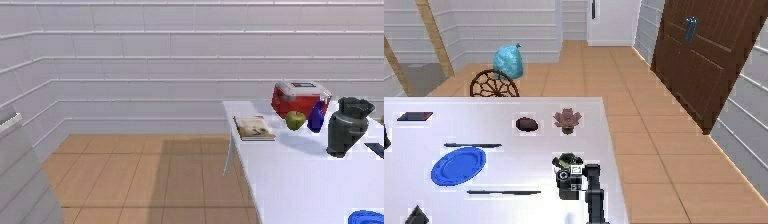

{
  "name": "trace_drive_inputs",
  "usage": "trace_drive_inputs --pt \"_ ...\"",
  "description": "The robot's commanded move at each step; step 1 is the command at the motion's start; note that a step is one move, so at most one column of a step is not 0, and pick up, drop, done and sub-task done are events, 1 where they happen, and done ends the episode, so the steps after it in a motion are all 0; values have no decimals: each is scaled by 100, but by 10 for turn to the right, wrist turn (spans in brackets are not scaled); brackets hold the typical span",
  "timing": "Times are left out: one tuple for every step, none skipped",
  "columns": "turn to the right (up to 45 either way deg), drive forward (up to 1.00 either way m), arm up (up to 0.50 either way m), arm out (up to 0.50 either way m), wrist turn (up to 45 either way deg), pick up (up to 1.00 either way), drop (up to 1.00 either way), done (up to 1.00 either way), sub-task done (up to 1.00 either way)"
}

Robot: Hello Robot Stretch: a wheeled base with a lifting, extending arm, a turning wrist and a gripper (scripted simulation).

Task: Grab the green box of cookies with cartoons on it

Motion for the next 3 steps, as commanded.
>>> trace_drive_inputs --pt "0 0 0 0 0 100 0 0 0" --pt "0 0 10 0 0 0 0 0 0" --pt "0 0 0 0 0 0 0 100 0"
